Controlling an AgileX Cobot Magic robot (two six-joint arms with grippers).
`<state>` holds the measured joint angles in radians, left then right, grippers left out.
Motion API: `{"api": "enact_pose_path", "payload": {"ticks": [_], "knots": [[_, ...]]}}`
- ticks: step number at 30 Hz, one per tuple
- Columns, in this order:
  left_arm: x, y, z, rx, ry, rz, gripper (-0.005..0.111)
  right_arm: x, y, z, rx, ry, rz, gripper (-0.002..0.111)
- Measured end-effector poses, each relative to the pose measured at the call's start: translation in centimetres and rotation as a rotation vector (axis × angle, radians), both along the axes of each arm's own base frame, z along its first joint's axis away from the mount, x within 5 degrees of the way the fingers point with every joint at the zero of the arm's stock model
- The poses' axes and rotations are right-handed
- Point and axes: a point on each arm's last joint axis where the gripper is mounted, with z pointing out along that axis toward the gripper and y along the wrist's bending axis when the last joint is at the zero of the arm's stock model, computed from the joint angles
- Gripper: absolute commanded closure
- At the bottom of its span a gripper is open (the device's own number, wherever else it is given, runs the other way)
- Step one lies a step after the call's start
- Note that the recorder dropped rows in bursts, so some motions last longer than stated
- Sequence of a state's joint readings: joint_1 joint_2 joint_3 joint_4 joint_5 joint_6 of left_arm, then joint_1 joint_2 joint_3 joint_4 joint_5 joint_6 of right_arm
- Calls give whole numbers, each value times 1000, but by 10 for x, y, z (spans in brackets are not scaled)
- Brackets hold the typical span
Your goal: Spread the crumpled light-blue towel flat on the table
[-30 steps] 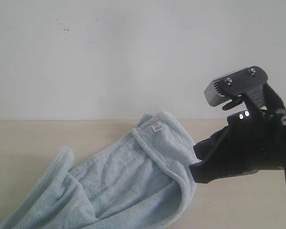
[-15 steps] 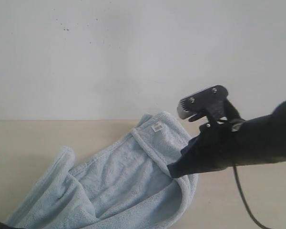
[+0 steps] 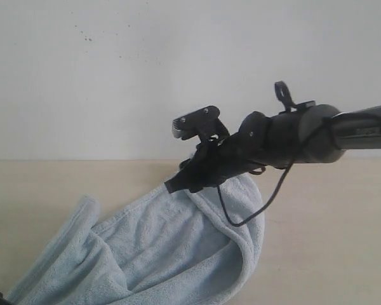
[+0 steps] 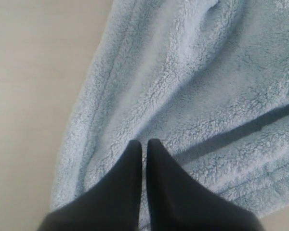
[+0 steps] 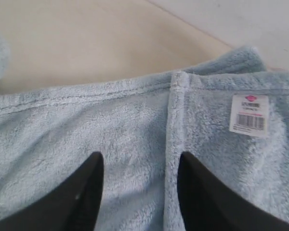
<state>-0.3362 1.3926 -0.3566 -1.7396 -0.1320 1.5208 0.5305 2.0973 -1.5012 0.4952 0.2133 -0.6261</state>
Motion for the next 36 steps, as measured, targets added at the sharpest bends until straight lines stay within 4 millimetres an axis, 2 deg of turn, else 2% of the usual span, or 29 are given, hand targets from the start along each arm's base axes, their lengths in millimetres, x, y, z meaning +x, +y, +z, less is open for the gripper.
{"api": "enact_pose_path", "payload": {"ticks": [5, 10, 15, 20, 22, 26, 28, 36], "knots": [[0, 0, 0, -1, 0, -2, 103, 24, 16, -20, -19, 10, 31, 61], [0, -2, 0, -16, 2, -13, 103, 36, 23, -36, -72, 9, 69, 61], [1, -5, -7, -29, 36, -29, 103, 40, 21, -60, -161, 48, 74, 61], [7, -11, -10, -53, 55, -48, 103, 43, 9, -75, -210, 102, 36, 61], [9, -12, -9, -62, 51, -54, 103, 46, 2, -77, -218, 123, 20, 65], [10, -13, -8, -72, 47, -59, 103, 51, -8, -77, -216, 143, -10, 91], [10, -14, -7, -76, 47, -62, 103, 52, -11, -77, -213, 156, -23, 100], [10, -15, -7, -87, 48, -74, 103, 52, -13, -78, -190, 187, -63, 98]]}}
